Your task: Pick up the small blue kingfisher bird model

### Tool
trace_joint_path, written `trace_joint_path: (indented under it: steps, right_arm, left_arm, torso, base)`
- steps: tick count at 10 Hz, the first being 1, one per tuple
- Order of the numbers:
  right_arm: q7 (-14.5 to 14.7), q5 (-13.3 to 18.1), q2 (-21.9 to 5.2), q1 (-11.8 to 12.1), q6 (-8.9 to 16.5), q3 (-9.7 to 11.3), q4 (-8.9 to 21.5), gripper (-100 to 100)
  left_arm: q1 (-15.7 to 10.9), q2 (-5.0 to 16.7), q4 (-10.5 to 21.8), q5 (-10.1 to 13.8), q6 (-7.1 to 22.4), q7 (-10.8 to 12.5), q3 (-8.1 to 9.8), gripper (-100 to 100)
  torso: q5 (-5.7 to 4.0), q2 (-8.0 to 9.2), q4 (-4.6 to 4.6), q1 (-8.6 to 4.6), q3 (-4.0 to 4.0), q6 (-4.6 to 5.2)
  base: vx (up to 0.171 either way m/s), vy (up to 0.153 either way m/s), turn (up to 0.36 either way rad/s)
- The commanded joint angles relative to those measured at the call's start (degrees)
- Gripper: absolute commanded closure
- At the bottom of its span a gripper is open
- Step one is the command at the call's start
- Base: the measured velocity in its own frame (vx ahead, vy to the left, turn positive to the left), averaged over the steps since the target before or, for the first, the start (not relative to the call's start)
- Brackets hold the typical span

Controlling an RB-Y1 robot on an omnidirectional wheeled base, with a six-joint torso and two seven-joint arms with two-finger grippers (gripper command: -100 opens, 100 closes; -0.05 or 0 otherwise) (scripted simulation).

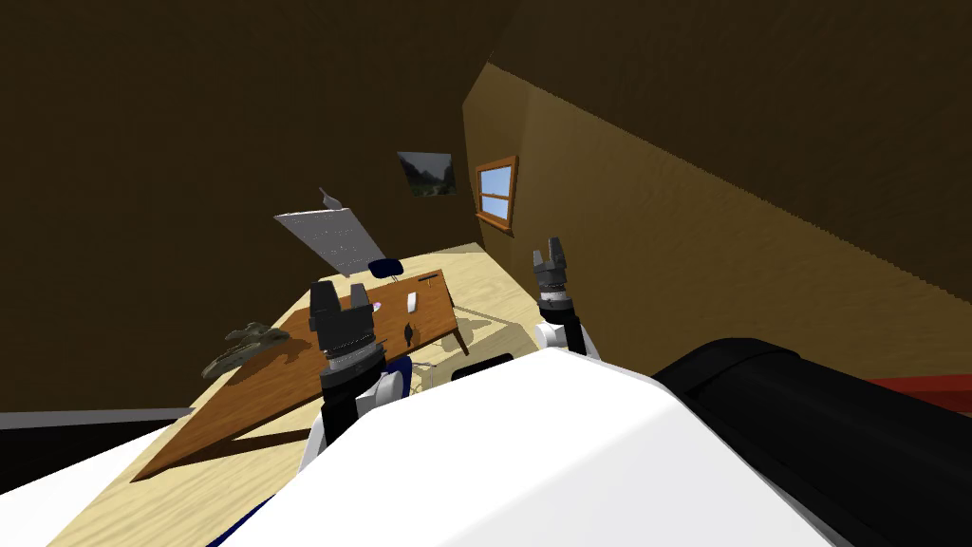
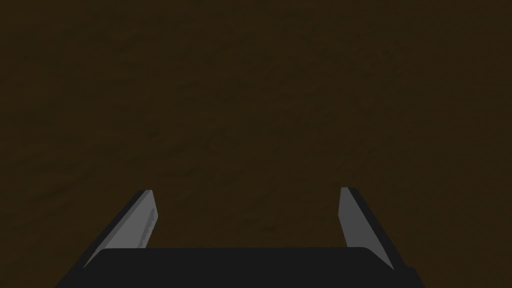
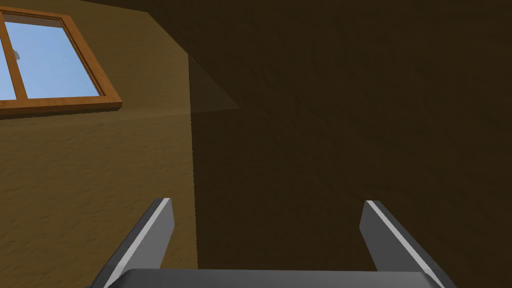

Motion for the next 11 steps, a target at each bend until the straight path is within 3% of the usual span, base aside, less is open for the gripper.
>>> trace_joint_path:
  steps: [1,6,11]
  right_arm:
    - [0.0,0.0,0.0,0.0,0.0,0.0,0.0,0]
    - [0.0,0.0,0.0,0.0,0.0,0.0,0.0,0]
    - [0.0,0.0,0.0,0.0,0.0,0.0,0.0,0]
  left_arm:
    - [-0.62,1.59,0.5,-0.02,0.11,0.1,0.12,-100]
    - [-4.77,8.53,4.99,-0.08,1.19,0.93,-0.14,-100]
    - [-10.71,16.39,13.67,0.05,3.62,2.34,-2.94,-100]
  torso:
    - [0.0,0.0,0.0,0.0,0.0,0.0]
    - [0.0,-0.05,-0.01,0.01,-0.03,0.0]
    - [-0.01,-0.1,-0.03,-0.04,-0.06,0.01]
  base:
    - [0.001,0.002,0.013]
    - [0.006,0.0,0.011]
    - [0.017,-0.014,-0.01]
